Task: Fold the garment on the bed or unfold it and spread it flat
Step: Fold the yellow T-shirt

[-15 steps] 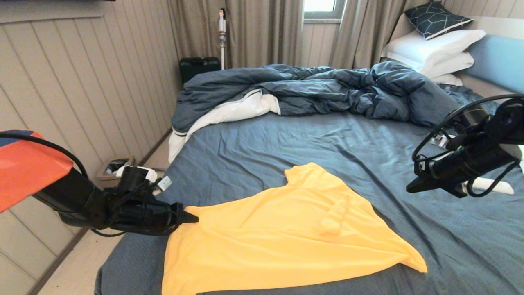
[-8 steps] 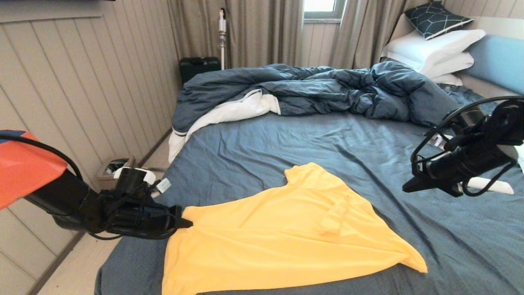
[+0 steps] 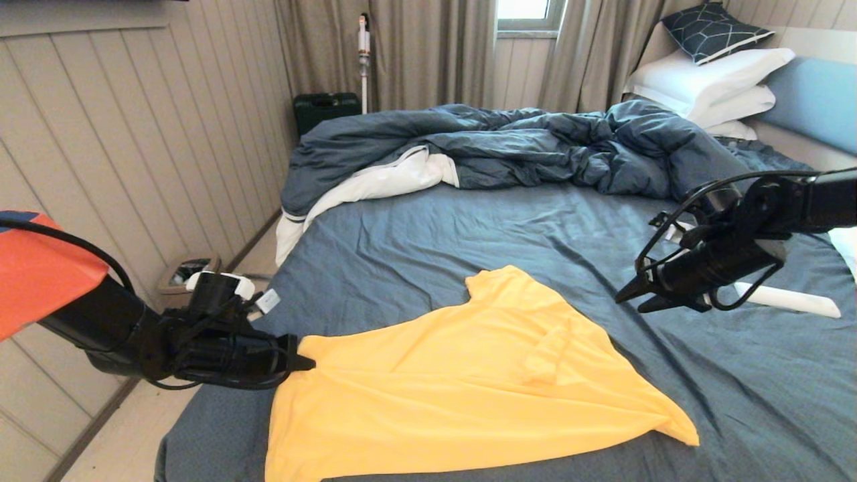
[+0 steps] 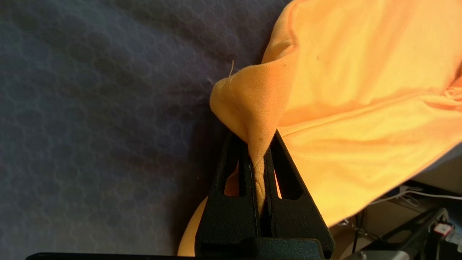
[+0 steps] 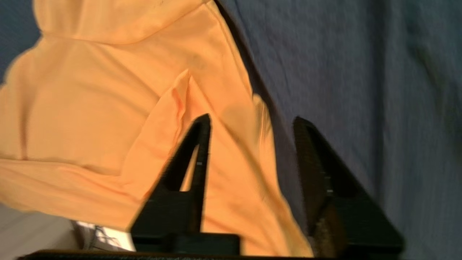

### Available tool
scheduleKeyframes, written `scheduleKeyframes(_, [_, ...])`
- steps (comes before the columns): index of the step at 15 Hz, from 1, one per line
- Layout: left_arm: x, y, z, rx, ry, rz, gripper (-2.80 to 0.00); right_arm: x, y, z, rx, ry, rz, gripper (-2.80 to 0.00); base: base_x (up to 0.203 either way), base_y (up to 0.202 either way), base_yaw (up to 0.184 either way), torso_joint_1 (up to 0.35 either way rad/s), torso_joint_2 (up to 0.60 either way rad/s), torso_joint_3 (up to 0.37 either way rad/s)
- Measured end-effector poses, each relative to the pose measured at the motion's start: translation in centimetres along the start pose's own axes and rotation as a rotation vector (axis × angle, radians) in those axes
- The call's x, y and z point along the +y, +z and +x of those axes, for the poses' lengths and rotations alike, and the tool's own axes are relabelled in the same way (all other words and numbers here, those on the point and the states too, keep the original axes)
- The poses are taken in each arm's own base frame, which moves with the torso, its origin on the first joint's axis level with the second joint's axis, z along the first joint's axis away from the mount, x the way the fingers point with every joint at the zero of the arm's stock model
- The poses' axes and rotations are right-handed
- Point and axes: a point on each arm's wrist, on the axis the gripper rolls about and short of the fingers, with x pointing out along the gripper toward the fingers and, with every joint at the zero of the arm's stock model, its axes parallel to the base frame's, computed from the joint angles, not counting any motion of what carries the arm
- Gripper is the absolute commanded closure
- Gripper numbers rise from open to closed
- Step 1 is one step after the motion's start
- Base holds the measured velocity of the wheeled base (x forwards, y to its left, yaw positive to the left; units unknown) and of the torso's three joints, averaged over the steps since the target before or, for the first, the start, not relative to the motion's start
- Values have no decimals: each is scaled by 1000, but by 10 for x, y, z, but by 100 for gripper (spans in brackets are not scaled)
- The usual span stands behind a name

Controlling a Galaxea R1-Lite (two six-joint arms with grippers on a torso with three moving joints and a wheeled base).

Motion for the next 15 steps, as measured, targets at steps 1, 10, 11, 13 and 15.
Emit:
scheduleKeyframes(1, [0,0,1,1,1,1,0,0,3,9,4,3,-34,-280,0,0,0,0,0,0])
scheduleKeyframes(10, [-3,2,6,-2,17,13,0,28,20,77,39,48,-125,-280,0,0,0,0,0,0])
scheduleKeyframes(11, [-3,1,6,-1,17,14,0,32,20,82,41,53,-133,-280,0,0,0,0,0,0])
scheduleKeyframes(13, [-4,1,7,0,16,13,0,38,19,91,38,62,-143,-280,0,0,0,0,0,0])
scheduleKeyframes(15, [-4,1,7,2,16,14,0,40,20,98,25,68,-149,-280,0,0,0,0,0,0])
